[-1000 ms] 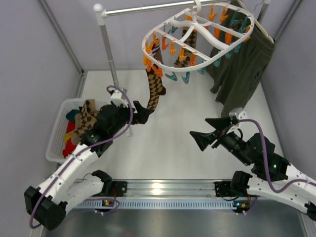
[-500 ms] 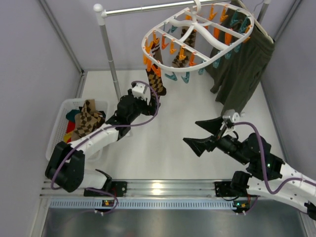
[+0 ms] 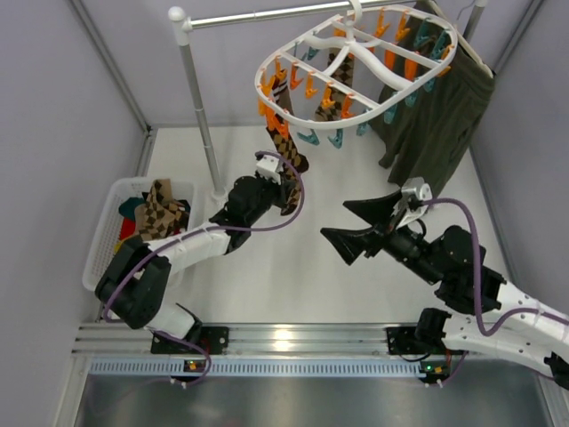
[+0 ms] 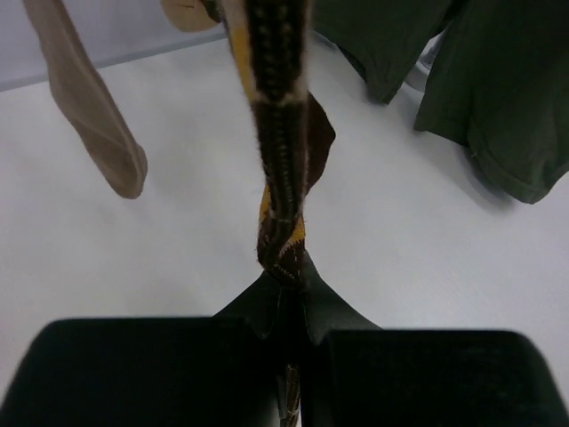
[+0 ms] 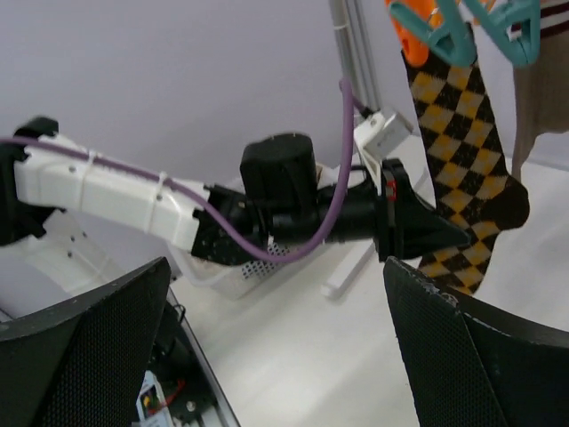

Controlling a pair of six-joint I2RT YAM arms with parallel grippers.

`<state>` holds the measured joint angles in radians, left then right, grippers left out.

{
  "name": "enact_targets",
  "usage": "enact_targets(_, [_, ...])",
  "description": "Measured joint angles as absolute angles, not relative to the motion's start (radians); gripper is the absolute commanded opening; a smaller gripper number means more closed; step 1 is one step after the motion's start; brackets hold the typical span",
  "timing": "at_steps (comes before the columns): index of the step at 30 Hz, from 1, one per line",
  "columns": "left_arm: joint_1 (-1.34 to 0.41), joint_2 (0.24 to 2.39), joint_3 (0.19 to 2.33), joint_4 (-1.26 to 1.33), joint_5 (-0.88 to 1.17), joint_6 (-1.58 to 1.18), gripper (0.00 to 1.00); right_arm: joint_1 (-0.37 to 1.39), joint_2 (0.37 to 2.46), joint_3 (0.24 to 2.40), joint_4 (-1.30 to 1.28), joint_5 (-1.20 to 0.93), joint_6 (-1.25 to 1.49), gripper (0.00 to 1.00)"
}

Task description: Remove the socks clipped to the hanger

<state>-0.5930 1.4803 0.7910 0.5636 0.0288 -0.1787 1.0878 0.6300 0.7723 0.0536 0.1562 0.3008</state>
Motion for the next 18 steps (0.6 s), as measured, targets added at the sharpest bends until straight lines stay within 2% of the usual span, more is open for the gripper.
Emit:
enact_targets(4, [-0.705, 1.480, 0.791, 0.578, -0.122, -0.186, 0.00, 1.088, 0.712, 0.931, 0.047, 0.212, 0.323, 0.99])
enact_targets(9, [-0.892, 1.507, 0.837, 0.575, -0.425, -0.164, 0.00, 1.088, 0.849, 1.140, -0.006, 0.289, 0.350, 1.00])
enact_targets(15, [-1.049, 1.631, 0.984, 0.575, -0.683, -0.119, 0.00, 1.088, 0.871, 1.158, -0.009, 0.178, 0.350, 0.99])
enact_targets(18, [-1.092, 1.697, 1.043, 0.572, -0.748, -0.082, 0.00, 1.088, 0.918, 1.275, -0.109, 0.170, 0.334, 0.99])
